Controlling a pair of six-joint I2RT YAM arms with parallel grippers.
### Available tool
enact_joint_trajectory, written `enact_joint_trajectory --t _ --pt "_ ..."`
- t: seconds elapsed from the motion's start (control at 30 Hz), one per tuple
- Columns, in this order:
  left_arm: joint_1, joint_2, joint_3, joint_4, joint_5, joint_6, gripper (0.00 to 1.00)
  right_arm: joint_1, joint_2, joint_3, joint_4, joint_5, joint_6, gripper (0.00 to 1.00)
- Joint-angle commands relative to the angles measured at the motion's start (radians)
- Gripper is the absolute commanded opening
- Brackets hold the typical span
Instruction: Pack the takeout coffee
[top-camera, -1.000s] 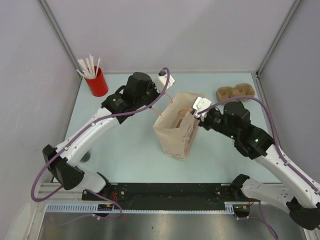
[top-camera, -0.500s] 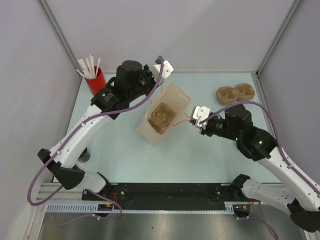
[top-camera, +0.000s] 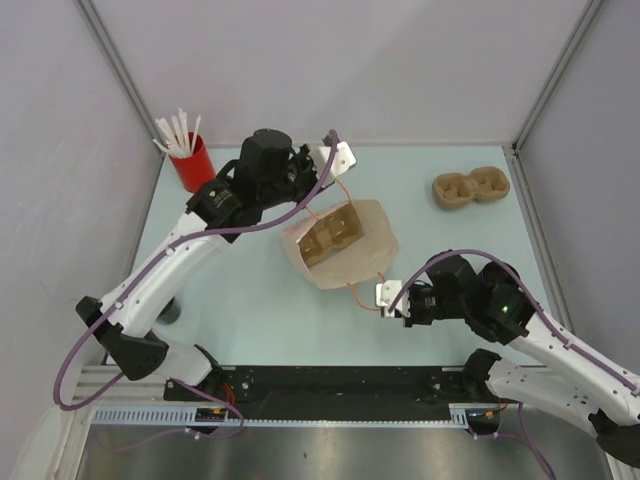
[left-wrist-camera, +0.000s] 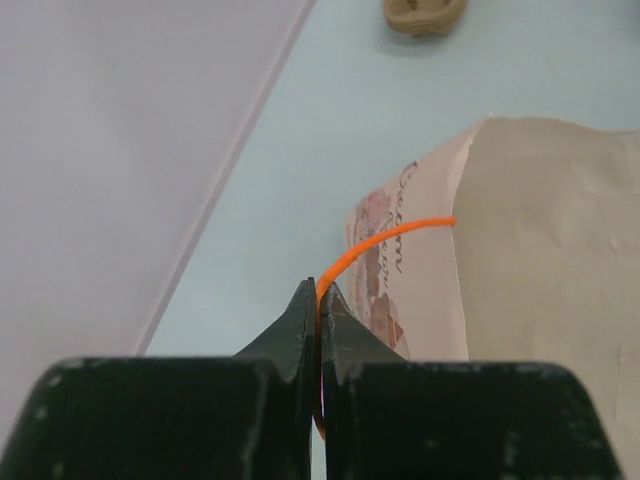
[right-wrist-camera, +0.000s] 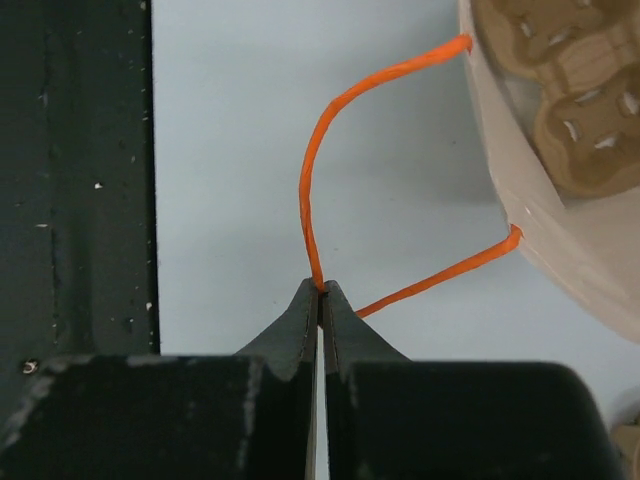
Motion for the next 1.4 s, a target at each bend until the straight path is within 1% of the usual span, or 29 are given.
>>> enact_joint_trajectory --t 0.0,0.03,0.17,0.4,0.5,0.67,0.8,0.97,1.0,1.1,1.13,1.33,1.37 --pt "-0.037 -0.071 -0.06 -0.055 0.131 0.029 0.0 0.048 -0.002 -0.034 -0.051 -0.018 -0.01 0.0" --pt "-0.042 -0.083 -0.083 -0.069 0.177 0.033 0.0 0.061 -0.001 -0.049 -0.051 -0.017 -0.011 0.0" --pt "-0.085 -0.102 -0.125 -0.127 0.246 0.061 0.0 0.082 0.007 -0.086 -0.042 0.014 -0.008 0.0" --pt "-0.099 -0.125 -0.146 -0.165 0.368 0.072 0.01 0.09 -0.015 -0.131 -0.022 0.04 0.005 0.0" --pt "-0.105 -0.133 -0.153 -0.184 0.403 0.081 0.01 0.09 -0.027 -0.152 -0.012 0.048 0.007 0.0" --pt "-0.11 -0.143 -0.165 -0.192 0.408 0.093 0.01 0.087 -0.028 -0.158 -0.002 0.043 0.01 0.0" --pt "-0.11 -0.148 -0.169 -0.152 0.35 0.078 0.0 0.085 -0.034 -0.155 0.011 0.059 0.012 0.0" --pt "-0.11 -0.134 -0.15 -0.106 0.281 0.049 0.0 0.075 -0.054 -0.134 0.038 0.117 0.007 0.0" --pt "-0.11 -0.128 -0.14 -0.083 0.235 0.034 0.0 0.065 -0.061 -0.119 0.05 0.124 0.005 0.0" --pt "-0.11 -0.108 -0.119 -0.037 0.156 0.018 0.0 0.045 -0.073 -0.097 0.083 0.148 0.002 0.0" --pt "-0.11 -0.103 -0.113 -0.023 0.108 0.012 0.0 0.038 -0.073 -0.08 0.09 0.154 0.002 0.0" --pt "-0.11 -0.064 -0.045 0.014 0.001 0.012 0.0 0.016 -0.054 -0.037 0.205 0.226 -0.002 0.0" --pt "-0.11 -0.06 -0.041 0.023 -0.044 0.013 0.01 0.004 -0.05 -0.016 0.22 0.227 -0.005 0.0"
